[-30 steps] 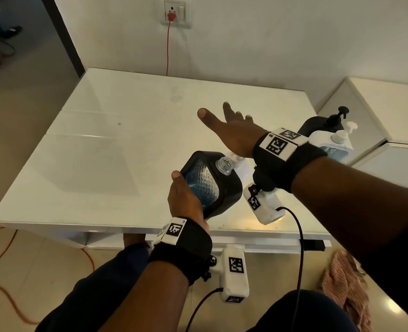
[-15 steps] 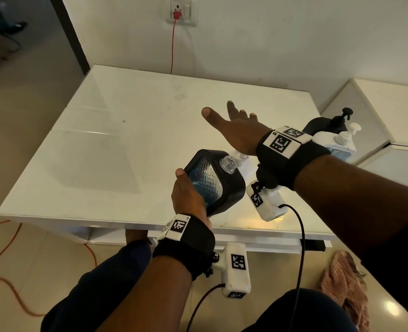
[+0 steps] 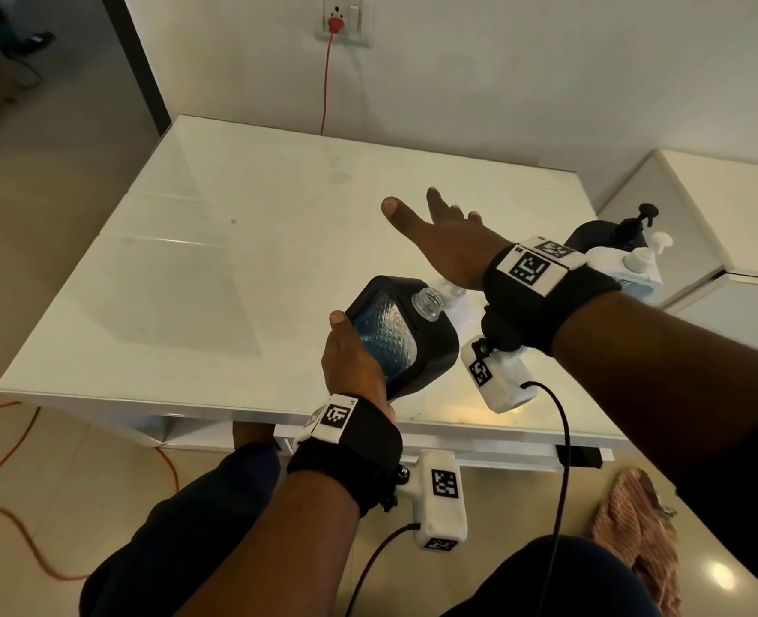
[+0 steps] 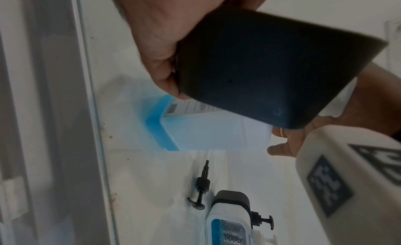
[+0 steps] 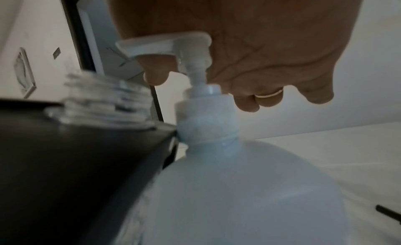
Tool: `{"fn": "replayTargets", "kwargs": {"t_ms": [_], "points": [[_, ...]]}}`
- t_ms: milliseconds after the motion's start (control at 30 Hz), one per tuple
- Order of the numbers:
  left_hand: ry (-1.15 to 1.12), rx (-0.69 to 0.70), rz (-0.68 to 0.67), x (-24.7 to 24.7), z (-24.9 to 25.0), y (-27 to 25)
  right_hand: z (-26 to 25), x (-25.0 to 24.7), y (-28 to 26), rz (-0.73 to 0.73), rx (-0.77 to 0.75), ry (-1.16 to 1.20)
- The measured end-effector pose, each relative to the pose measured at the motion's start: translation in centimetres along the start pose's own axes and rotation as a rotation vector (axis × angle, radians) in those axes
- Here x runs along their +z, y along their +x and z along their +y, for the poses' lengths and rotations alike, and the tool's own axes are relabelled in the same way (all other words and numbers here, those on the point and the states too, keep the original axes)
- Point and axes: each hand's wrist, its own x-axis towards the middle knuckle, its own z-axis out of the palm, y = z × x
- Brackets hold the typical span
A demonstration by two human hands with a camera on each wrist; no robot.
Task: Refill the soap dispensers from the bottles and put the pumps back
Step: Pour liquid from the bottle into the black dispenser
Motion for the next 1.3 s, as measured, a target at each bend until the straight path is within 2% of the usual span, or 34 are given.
{"fn": "replayTargets", "kwargs": {"t_ms": [167,367,800,1300], "points": [[0.008,-0.008,0.005,-0.02,0.09,0.04,0.00,0.59,0.26,0.041,0.016,-0.112],[-0.009,-0.001,-0.011,-0.09,0.16,0.04,-0.21,-0.10,0.01,-0.015,0.000,-0.006],[-0.016,-0.001,-0.002,-0.05,0.26,-0.40,0.00,0.61,0.30,0.035,0.004,-0.118],[-0.008,-0.005,0.002,0.06,0.15,-0.46,0.15,0.48,0.33,0.040,0.013,-0.102]]}}
